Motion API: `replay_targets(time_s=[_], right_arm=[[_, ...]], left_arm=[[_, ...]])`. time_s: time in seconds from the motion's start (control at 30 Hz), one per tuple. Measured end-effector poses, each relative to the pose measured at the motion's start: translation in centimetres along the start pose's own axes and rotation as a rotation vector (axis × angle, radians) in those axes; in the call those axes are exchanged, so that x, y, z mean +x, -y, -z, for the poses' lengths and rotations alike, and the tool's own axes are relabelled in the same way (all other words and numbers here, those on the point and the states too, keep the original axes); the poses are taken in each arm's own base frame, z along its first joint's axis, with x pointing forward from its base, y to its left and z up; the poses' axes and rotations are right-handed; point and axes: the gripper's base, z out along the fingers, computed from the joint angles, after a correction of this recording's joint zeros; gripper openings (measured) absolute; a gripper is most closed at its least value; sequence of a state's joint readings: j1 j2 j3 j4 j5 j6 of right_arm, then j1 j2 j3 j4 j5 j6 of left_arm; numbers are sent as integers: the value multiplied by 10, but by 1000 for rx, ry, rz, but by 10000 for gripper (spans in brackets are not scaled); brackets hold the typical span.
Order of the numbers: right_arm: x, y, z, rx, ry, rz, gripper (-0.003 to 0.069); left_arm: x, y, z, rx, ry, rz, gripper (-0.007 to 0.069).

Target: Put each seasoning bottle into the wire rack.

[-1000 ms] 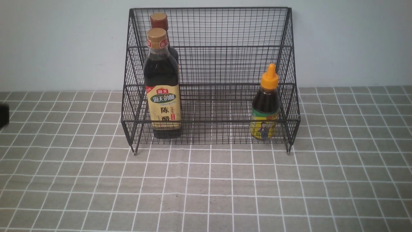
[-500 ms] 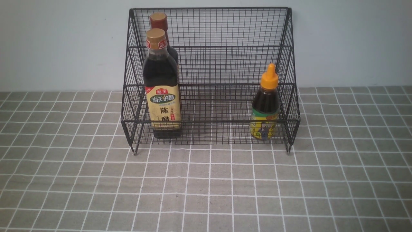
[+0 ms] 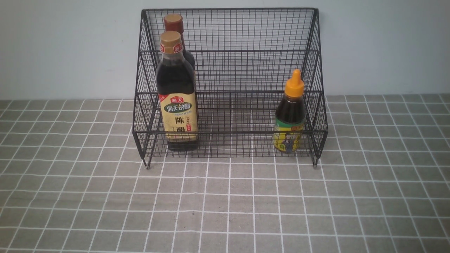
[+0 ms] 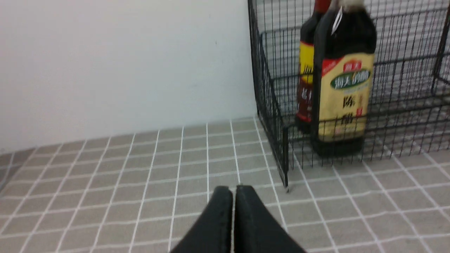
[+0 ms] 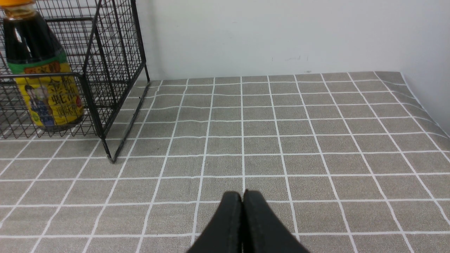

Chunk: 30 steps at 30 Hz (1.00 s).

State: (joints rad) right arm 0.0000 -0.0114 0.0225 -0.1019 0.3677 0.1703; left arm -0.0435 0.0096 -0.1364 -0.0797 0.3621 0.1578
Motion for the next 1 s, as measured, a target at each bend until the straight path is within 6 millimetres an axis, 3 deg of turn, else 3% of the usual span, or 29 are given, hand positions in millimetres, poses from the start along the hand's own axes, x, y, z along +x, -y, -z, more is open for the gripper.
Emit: replay_targets(time_s=[0.07, 0.23, 1.0], right_arm=[[0, 0, 0, 0, 0, 0, -12], [0, 0, 0, 0, 0, 0, -12], [0, 0, 0, 0, 0, 0, -12]], left_arm=[[26, 2, -7, -1, -47, -2, -7], [51, 3, -13, 5, -128, 15, -7], [53, 4, -12, 6, -155, 37, -7]])
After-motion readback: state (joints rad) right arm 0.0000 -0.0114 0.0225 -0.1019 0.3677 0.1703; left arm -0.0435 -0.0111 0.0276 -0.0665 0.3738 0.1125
